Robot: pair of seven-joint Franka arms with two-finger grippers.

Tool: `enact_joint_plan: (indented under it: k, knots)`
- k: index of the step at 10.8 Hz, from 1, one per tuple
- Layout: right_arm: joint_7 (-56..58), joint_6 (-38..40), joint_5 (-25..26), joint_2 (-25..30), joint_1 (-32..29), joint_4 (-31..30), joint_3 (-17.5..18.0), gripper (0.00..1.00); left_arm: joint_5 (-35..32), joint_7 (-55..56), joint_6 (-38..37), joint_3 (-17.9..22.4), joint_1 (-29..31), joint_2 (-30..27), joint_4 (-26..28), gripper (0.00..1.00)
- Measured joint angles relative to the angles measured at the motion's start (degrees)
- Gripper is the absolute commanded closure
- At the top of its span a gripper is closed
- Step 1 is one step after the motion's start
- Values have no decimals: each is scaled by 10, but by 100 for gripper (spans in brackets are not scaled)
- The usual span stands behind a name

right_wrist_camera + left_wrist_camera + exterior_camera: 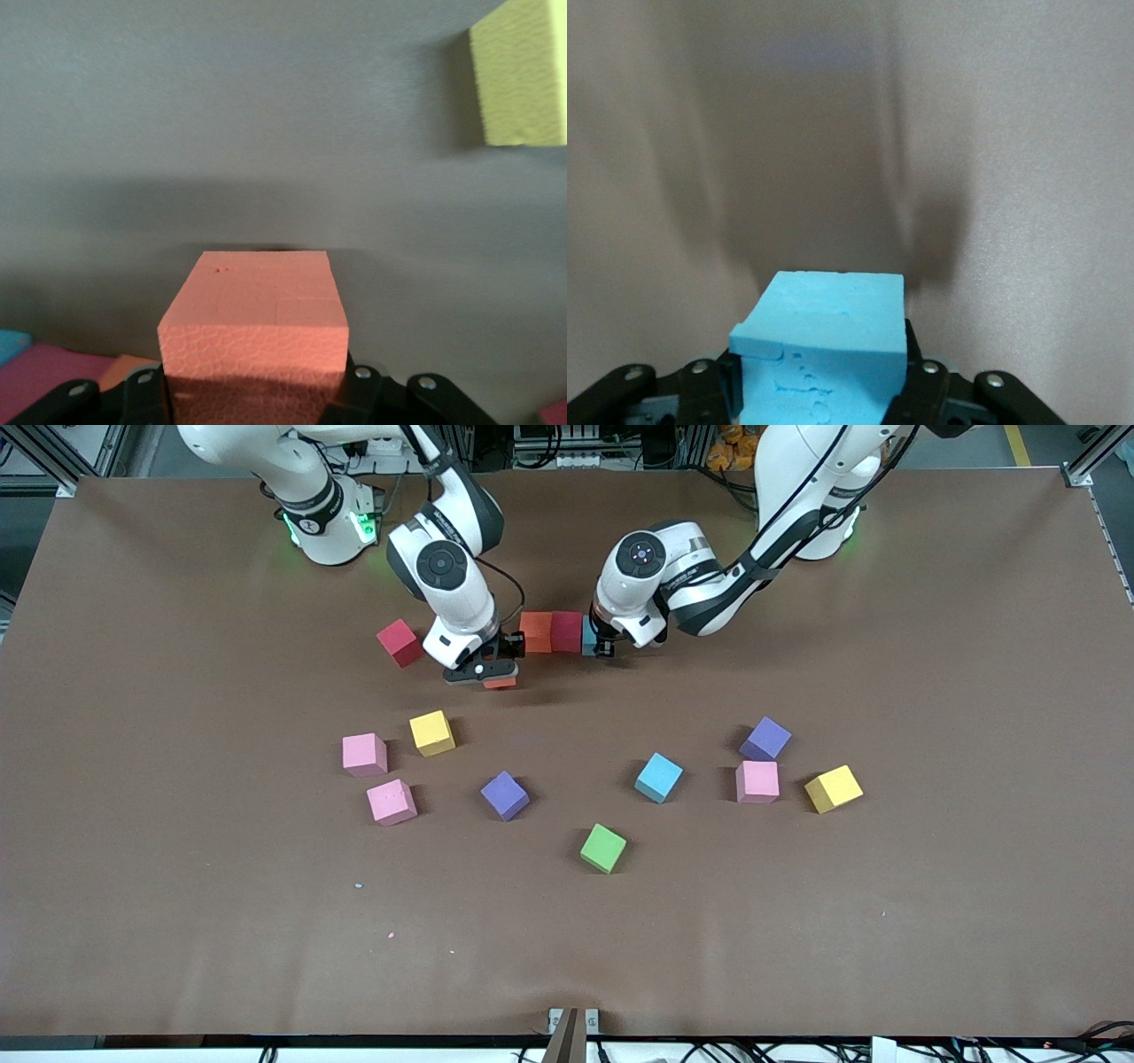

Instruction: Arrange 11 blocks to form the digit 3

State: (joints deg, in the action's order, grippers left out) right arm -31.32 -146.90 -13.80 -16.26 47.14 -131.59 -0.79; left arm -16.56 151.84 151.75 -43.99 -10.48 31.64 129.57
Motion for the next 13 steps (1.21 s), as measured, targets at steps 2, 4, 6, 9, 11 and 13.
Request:
enact_joint_plan:
  k: [2, 4, 6, 9, 11, 13]
  knots:
    - [-24, 0, -11, -26, 12, 29, 0, 82, -2, 0, 0, 0, -1, 1, 0, 0]
    - [-42, 0, -11, -45, 19, 48, 0, 82, -3, 0, 0, 0, -1, 8, -1, 0]
    - [-54, 10, -12, -57, 23, 66, 0, 82, -4, 0, 0, -1, -1, 9, -4, 0]
    - [-58, 41, -12, -68, 31, 92, 1, 82, -8, -1, 0, -14, 4, -2, -4, 0]
    - [-57, 43, -12, -69, 35, 95, 1, 82, -8, -10, -4, -28, 17, -24, -1, 0]
    - [-57, 44, -12, -70, 42, 95, 1, 82, -9, -37, -21, -32, 42, -51, 0, 0]
